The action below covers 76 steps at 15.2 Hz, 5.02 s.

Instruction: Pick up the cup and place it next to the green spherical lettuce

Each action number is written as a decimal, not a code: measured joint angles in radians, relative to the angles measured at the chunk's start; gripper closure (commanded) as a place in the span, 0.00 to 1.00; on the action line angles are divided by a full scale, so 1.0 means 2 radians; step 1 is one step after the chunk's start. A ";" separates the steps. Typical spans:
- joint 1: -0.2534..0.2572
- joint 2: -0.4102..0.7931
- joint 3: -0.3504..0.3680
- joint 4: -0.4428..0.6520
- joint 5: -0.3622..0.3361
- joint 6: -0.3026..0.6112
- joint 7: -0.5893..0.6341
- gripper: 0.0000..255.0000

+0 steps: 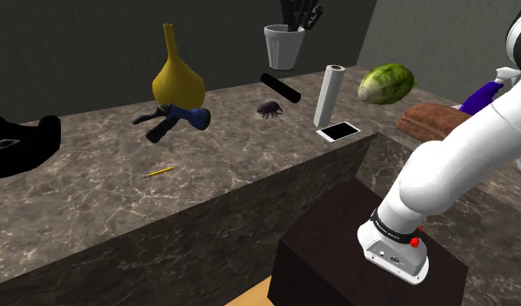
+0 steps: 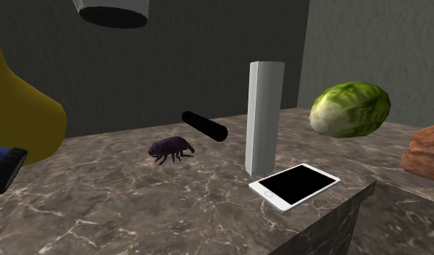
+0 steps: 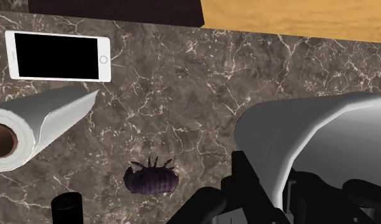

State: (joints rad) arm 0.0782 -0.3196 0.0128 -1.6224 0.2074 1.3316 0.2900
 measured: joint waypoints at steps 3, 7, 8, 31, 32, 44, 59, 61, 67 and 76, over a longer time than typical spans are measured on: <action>-0.011 -0.030 -0.023 -0.030 -0.007 -0.006 -0.033 1.00; -0.024 -0.060 -0.055 -0.049 -0.022 -0.026 -0.076 1.00; -0.027 -0.070 -0.063 -0.055 -0.026 -0.031 -0.087 1.00; -0.072 -0.072 -0.298 0.008 -0.148 -0.114 -0.382 1.00; -0.073 -0.072 -0.304 0.008 -0.152 -0.114 -0.390 1.00; -0.088 -0.118 -0.304 -0.109 -0.174 -0.038 -0.391 1.00; -0.105 -0.158 -0.310 -0.241 -0.194 0.056 -0.388 1.00; -0.106 -0.160 -0.312 -0.254 -0.196 0.069 -0.388 1.00; -0.110 -0.165 -0.321 -0.297 -0.205 0.106 -0.391 1.00; -0.116 -0.169 -0.335 -0.355 -0.216 0.161 -0.394 1.00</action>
State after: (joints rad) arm -0.1533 -0.6582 -0.6565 -2.3322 -0.2250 1.6529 -0.4974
